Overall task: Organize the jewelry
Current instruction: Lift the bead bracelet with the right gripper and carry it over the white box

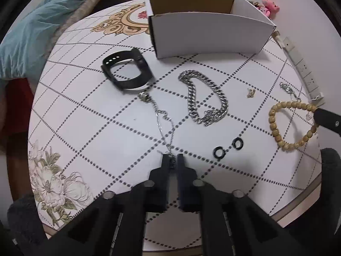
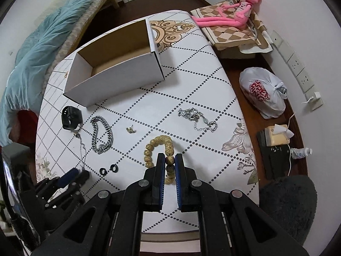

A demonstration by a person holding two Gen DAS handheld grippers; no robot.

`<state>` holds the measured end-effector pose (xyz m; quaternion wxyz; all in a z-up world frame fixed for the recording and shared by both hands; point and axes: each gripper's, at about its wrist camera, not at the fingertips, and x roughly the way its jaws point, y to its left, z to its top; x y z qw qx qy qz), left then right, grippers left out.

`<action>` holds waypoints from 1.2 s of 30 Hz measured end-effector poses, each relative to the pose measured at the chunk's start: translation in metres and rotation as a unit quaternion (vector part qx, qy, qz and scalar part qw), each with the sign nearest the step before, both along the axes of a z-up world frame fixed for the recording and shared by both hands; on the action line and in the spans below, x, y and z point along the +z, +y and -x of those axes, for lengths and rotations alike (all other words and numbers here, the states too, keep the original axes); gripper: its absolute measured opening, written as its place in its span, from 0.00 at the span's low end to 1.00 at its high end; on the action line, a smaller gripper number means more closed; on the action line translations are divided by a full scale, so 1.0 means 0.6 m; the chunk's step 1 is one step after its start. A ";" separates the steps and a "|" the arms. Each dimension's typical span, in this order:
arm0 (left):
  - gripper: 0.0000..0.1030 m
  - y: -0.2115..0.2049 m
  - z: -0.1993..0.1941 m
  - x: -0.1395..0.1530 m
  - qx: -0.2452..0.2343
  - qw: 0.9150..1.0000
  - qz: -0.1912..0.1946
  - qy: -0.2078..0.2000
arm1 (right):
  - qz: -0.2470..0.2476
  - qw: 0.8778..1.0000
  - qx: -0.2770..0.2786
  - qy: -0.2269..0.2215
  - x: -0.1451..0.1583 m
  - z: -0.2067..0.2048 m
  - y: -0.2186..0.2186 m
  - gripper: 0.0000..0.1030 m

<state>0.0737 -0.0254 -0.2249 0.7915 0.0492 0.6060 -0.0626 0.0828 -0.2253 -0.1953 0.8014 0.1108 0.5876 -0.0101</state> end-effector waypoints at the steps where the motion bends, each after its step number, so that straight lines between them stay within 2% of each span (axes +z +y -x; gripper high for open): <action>1: 0.03 0.002 0.000 0.002 0.001 1.000 0.006 -0.001 | 0.000 1.000 0.000 0.000 0.000 0.000 0.000 0.09; 5: 0.00 0.016 0.000 0.029 0.016 0.999 0.042 -0.006 | -0.006 1.000 0.002 -0.004 0.007 0.002 0.001 0.09; 12: 0.00 0.059 -0.001 0.156 0.033 0.992 0.106 -0.058 | -0.041 0.999 0.000 -0.023 0.048 -0.002 -0.001 0.09; 16: 0.00 0.068 -0.015 0.234 0.030 0.986 0.136 -0.091 | -0.065 0.997 0.008 -0.040 0.087 -0.016 0.001 0.09; 20: 0.00 0.050 -0.058 0.290 0.014 0.980 0.166 -0.111 | -0.083 0.994 0.025 -0.065 0.139 -0.039 0.005 0.09; 24: 0.00 0.029 -0.097 0.336 -0.008 0.975 0.177 -0.132 | -0.091 0.990 0.052 -0.093 0.194 -0.078 0.016 0.09; 28: 0.00 0.016 -0.154 0.348 -0.017 0.974 0.177 -0.138 | -0.072 0.988 0.074 -0.111 0.223 -0.137 0.035 0.09; 33: 0.00 0.019 -0.221 0.325 -0.007 0.976 0.184 -0.116 | -0.058 0.990 0.082 -0.100 0.209 -0.221 0.052 0.09; 36: 0.03 0.036 -0.215 0.317 0.008 0.978 0.171 -0.121 | -0.059 0.990 0.079 -0.098 0.204 -0.244 0.051 0.09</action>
